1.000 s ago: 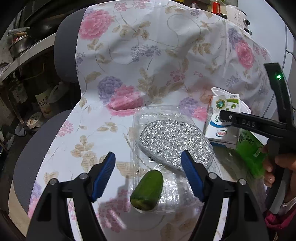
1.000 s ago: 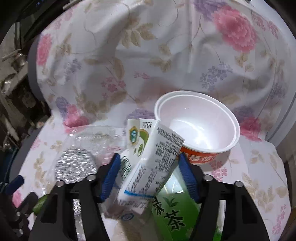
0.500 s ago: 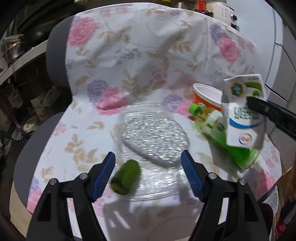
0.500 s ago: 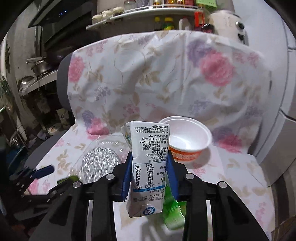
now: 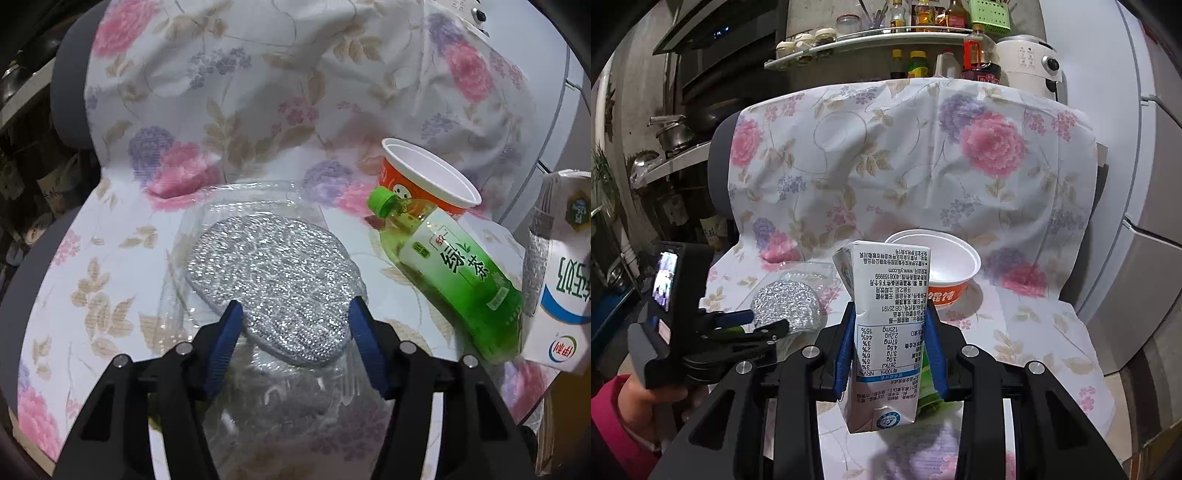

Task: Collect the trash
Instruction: 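Grasp the white milk carton with the right tool while the left tool grasps the silver scouring pad, then carry the carton and scouring pad over the trash bin and open both tools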

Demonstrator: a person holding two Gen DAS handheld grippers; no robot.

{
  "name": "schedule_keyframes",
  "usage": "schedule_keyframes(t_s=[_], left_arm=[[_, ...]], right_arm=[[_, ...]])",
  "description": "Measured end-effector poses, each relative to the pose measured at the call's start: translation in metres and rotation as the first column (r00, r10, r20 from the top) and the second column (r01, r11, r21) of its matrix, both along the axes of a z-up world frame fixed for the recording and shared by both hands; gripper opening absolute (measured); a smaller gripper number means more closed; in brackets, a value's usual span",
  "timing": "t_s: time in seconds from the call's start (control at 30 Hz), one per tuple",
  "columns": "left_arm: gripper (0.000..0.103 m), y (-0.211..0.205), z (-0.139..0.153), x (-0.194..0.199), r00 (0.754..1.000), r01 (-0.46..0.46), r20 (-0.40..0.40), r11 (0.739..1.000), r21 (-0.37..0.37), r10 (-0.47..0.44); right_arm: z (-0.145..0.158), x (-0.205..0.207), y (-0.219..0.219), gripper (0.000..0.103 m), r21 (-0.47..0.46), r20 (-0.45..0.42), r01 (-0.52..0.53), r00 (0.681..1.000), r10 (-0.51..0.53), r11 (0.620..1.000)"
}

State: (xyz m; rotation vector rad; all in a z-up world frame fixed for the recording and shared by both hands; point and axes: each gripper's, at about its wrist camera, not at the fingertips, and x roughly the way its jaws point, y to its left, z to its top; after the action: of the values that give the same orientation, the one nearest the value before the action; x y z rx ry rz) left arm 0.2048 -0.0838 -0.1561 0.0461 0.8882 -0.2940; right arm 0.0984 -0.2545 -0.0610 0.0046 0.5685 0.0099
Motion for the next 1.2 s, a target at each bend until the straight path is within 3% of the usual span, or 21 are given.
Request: schedule_keyframes(t_s=[0.13,0.23,0.3,0.43,0.47,0.63,0.87,1.2], left_arm=[[0.056,-0.005,-0.004,0.002,0.999,0.036,0.001,0.999,0.014,-0.036],[0.048,-0.01,-0.008,0.004,0.998,0.069,-0.004,0.997,0.029,-0.069],[0.026,-0.015,-0.013,0.004,0.996,0.084,-0.01,0.994,0.069,-0.084],[0.016,-0.018,-0.018,0.004,0.995,0.095,0.003,0.99,0.108,-0.095],[0.008,-0.016,-0.016,0.004,0.995,0.094,0.006,0.991,0.099,-0.095],[0.006,-0.001,0.012,-0.001,0.994,0.076,0.072,0.997,0.019,-0.077],[0.006,0.02,0.073,-0.028,0.98,0.099,0.181,0.99,-0.102,-0.079],[0.006,0.016,0.102,-0.057,0.968,0.13,0.234,0.98,-0.152,-0.092]], right_arm=[[-0.002,0.0,0.001,0.036,0.005,-0.004,-0.006,1.0,0.006,1.0],[-0.003,0.001,0.004,0.036,0.004,-0.009,-0.011,1.0,0.011,1.0],[-0.003,0.002,0.005,0.036,0.002,-0.01,-0.011,1.0,0.011,1.0],[-0.002,0.001,0.005,0.036,0.003,-0.009,-0.006,1.0,0.006,1.0],[-0.003,0.001,0.004,0.036,0.003,-0.009,-0.004,1.0,0.004,1.0],[-0.002,0.001,-0.001,0.036,0.011,-0.003,0.008,1.0,-0.008,1.0],[0.003,-0.004,-0.011,0.036,0.061,0.005,0.011,1.0,-0.011,0.998],[0.01,-0.016,-0.02,0.036,0.075,0.017,0.026,0.999,-0.027,0.997]])
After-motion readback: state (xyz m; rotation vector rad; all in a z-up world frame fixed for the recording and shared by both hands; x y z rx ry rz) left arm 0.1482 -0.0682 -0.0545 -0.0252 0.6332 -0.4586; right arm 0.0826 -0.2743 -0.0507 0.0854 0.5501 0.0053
